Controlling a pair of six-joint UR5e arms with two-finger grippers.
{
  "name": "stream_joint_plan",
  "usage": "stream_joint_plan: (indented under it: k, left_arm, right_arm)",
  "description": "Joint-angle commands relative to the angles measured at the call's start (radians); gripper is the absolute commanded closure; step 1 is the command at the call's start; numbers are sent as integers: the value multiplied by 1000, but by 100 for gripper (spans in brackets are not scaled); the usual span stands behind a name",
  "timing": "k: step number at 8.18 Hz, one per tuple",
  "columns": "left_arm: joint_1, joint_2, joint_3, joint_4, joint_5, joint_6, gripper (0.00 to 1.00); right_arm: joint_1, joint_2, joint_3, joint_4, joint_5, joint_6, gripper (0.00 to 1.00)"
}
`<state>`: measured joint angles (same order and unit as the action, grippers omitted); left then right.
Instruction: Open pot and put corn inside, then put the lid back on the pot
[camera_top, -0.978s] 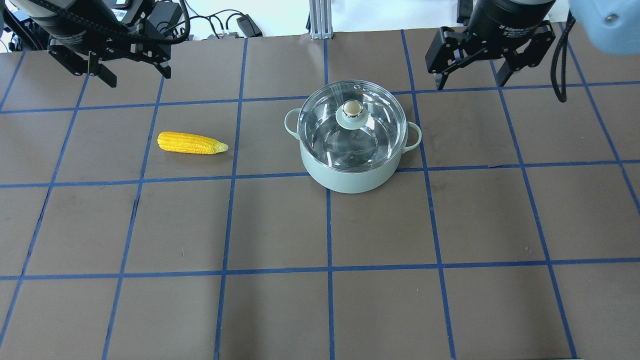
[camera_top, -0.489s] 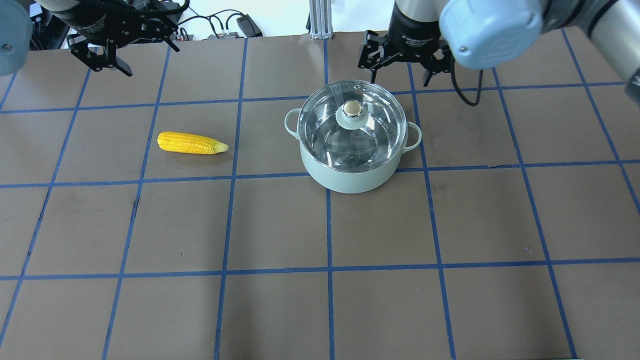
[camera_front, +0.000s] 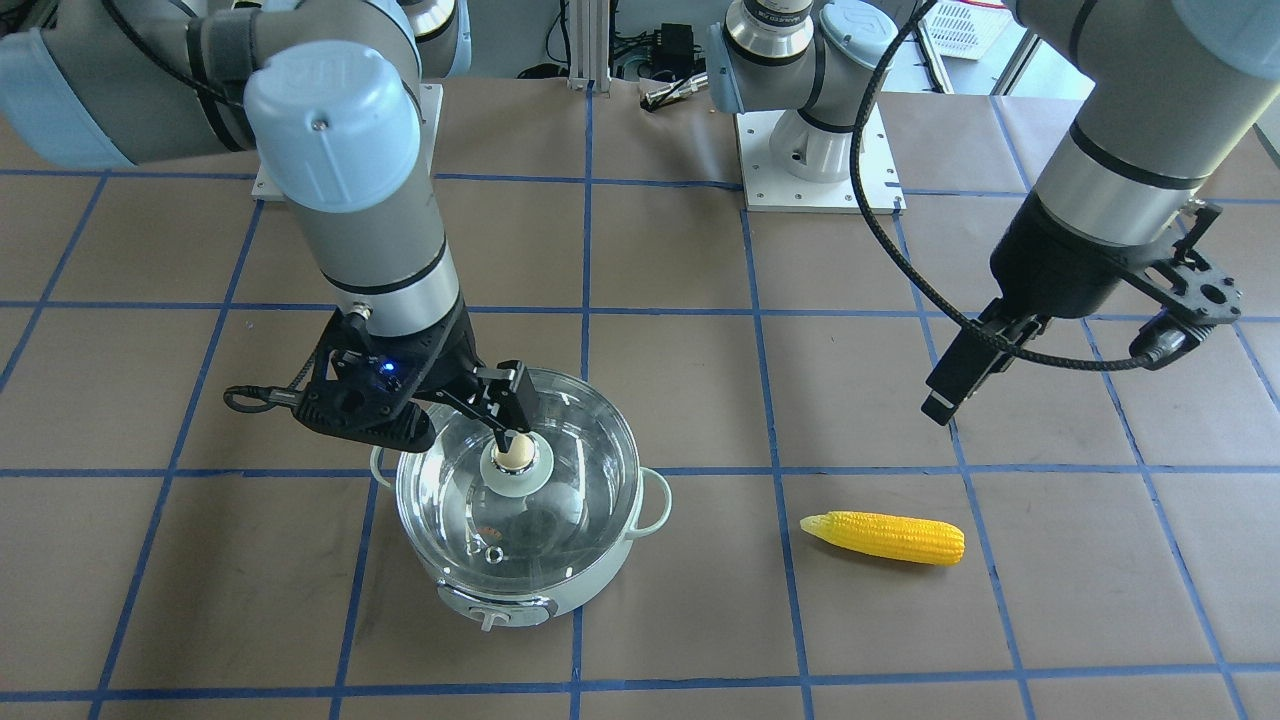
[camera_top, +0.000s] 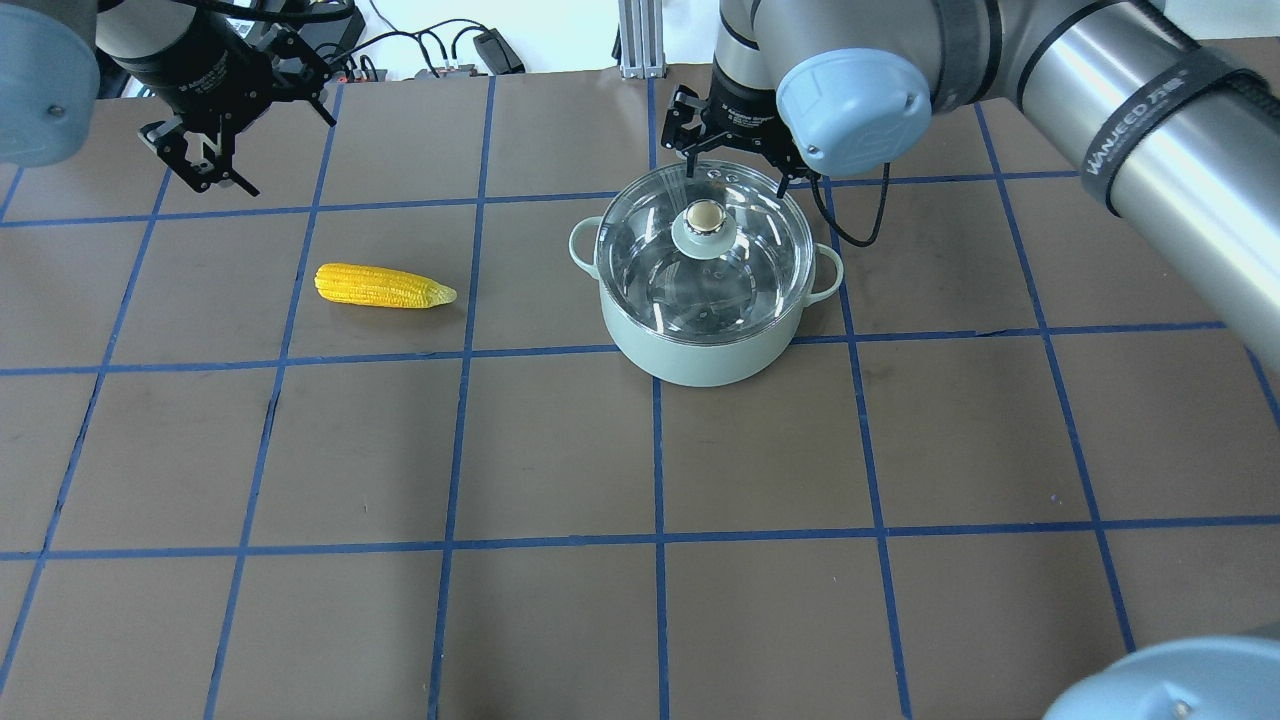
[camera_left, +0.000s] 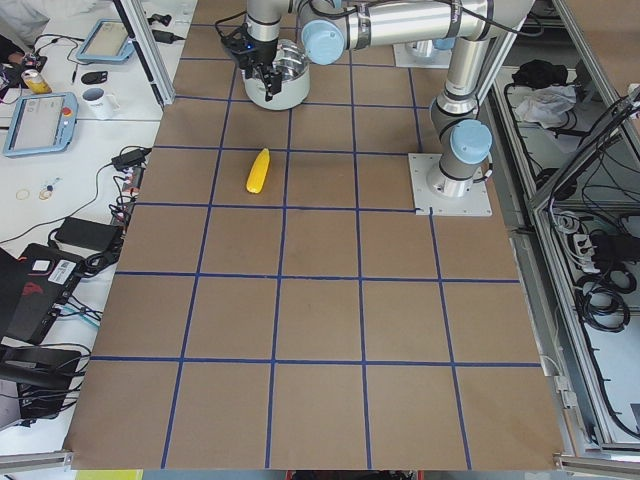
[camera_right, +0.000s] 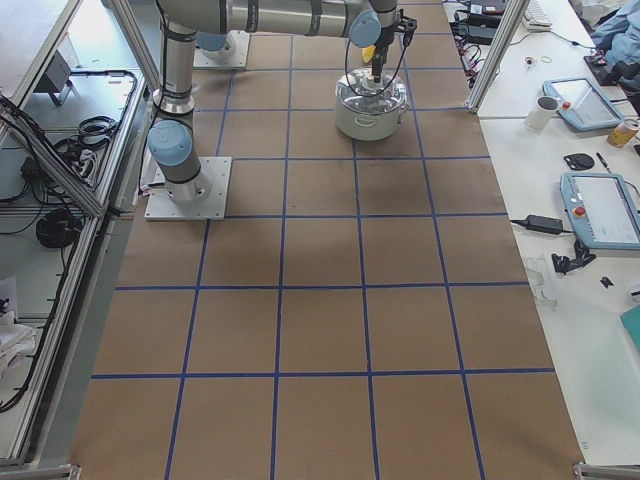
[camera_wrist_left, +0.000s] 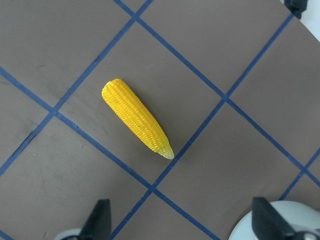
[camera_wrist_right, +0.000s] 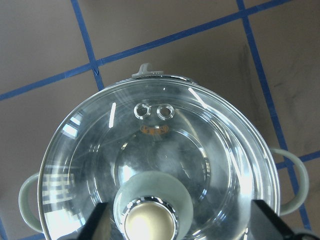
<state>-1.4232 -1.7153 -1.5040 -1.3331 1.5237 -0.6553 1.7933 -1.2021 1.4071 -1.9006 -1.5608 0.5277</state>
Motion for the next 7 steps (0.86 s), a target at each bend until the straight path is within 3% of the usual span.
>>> stream_joint_plan:
  k: [1,5,7]
  left_arm:
    - [6,-74,-18,11,32,-151,0]
    - [9,-200,-12,14,33,-317,0]
    - [9,-260,-13,15,32,-429,0]
  right_arm:
    - [17,67,0,-57,7,105,0]
    - [37,73,9,-49,10,155,2]
    - [38,72,9,-45,10,144,31]
